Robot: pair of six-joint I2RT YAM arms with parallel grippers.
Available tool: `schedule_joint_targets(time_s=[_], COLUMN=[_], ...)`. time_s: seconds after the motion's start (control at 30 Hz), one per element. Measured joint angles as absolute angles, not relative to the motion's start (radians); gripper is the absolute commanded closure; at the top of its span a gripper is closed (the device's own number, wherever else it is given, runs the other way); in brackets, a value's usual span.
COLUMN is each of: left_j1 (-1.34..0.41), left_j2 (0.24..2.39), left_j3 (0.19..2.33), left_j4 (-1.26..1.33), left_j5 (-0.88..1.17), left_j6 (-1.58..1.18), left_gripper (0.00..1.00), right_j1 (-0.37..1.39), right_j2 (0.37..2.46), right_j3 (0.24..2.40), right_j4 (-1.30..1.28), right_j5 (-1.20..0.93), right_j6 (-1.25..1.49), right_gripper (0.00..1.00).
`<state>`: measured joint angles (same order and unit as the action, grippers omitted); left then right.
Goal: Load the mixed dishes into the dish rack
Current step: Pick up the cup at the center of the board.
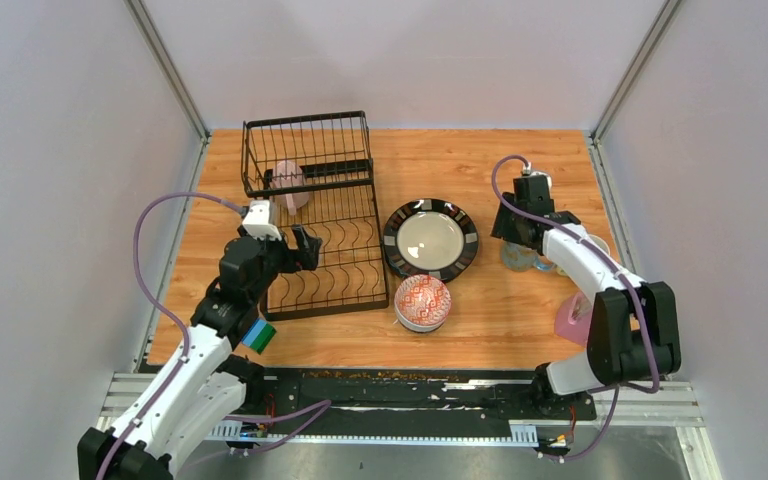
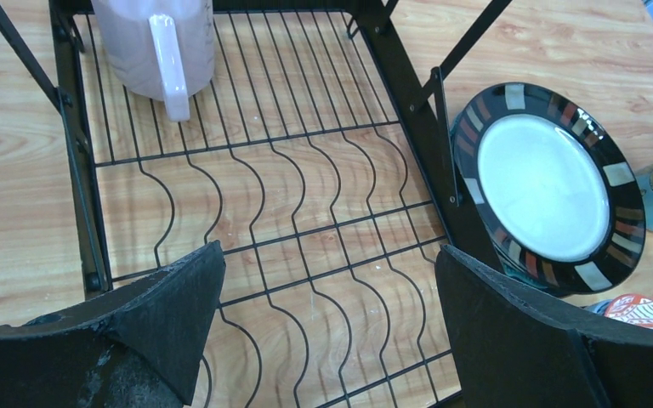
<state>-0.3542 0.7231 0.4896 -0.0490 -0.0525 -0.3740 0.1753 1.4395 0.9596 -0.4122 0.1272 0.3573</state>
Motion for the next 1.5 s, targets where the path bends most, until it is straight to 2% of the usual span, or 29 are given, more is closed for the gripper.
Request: schedule_joint_targets(time_s=[0.23, 0.5, 0.67, 0.8, 1.13, 1.33, 1.5], left_j1=[-0.354, -0.354, -0.354, -0.354, -0.354, -0.354, -0.354], left_j2=[0.675, 0.678, 0.678, 0.678, 0.682, 0.683, 0.683], left_j3=[0.49, 0.49, 0.49, 0.49, 0.49, 0.49, 0.488], left_j4=[-0.073, -0.088, -0.095, -0.095, -0.093, -0.071, -0.008], left_j5=[-0.053, -0.04, -0.031, -0.03, -0.027, 0.008, 0.088], left_j6=[-0.369, -0.372, -0.372, -0.372, -0.381, -0.4, -0.427], left_gripper=[0.0, 0.0, 0.0, 0.0, 0.0, 0.0, 0.0], right_j1=[0.174, 0.173, 0.167, 0.167, 0.167, 0.167, 0.166], right_j2=[1.483, 1.517, 1.546, 1.546, 1.437, 1.222, 1.019], right_j3=[0.985, 1.01, 1.027, 1.036, 1.037, 1.037, 1.033], right_j4=[-0.432, -0.451, -0.468, -0.489, -0.531, -0.535, -0.503], right_j5=[0.13, 0.133, 0.141, 0.138, 0.096, 0.072, -0.046], right_j6=[0.338, 0.32, 0.305, 0.301, 0.325, 0.356, 0.447], right_gripper=[0.69, 0.73, 0.93, 1.0, 1.0, 1.0, 1.0])
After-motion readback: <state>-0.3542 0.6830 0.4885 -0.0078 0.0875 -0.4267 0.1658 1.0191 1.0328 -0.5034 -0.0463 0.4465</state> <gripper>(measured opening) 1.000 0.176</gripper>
